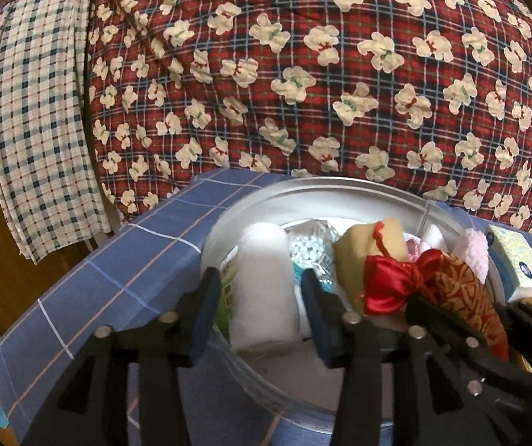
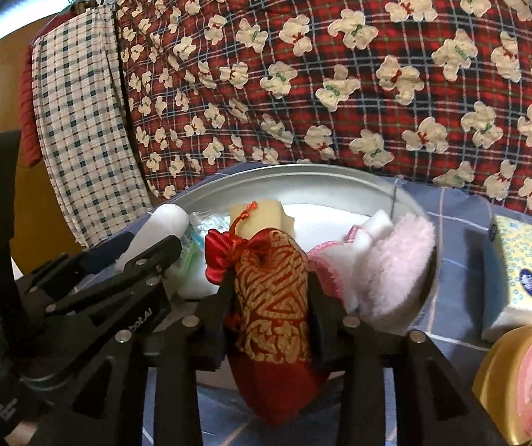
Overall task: Organize soft objects
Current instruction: 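Release the pouch into the tin with the right tool while the left tool releases the roll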
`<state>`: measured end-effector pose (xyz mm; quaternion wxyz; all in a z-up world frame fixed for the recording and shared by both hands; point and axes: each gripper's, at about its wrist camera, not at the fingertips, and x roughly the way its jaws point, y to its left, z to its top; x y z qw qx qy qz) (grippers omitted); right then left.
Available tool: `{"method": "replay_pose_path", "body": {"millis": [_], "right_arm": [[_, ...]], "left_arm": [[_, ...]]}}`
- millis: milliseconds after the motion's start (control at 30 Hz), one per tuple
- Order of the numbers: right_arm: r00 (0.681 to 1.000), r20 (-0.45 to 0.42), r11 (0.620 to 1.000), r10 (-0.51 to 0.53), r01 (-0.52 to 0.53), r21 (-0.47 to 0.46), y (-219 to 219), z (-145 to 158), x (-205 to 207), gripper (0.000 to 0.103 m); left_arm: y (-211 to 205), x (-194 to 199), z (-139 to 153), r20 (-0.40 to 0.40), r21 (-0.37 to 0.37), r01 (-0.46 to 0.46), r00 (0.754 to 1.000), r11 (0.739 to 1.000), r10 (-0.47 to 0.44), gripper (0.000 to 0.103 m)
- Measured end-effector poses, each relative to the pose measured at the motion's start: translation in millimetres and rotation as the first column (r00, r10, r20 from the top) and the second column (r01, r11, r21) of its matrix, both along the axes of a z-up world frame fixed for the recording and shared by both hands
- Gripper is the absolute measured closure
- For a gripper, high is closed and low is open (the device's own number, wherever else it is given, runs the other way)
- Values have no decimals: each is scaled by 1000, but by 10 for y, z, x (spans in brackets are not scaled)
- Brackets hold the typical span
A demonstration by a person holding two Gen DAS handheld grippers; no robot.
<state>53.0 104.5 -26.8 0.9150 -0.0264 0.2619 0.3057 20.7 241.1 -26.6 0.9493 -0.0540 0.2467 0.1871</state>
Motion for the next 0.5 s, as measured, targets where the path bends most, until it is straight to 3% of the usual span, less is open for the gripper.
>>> {"method": "replay_pose_path", "body": {"millis": [67,100,200,333,500], "right_arm": [[1000,15,1000,-20,20,-7,-47,9,-9,55],[1000,20,1000,-23,23,-6,-68,17,-9,50],[999,43,1000,-22,21,22,-139,60,-52,30],[991,134,999,-32,26,41,-174,177,-198,29],[970,228,995,-82,68,69,-261,282,-334,29]], "left_arm": [[-1,-10,7,1,16,-32,999,999,32,25],[28,-21,9,-1,20,-80,997,997,80,2],[146,-124,28,48,-41,-107,993,993,109,1],[154,-143,31,59,-38,-119,991,992,121,1],[2,-123,53,60,37,-105,993,994,102,0]]}}
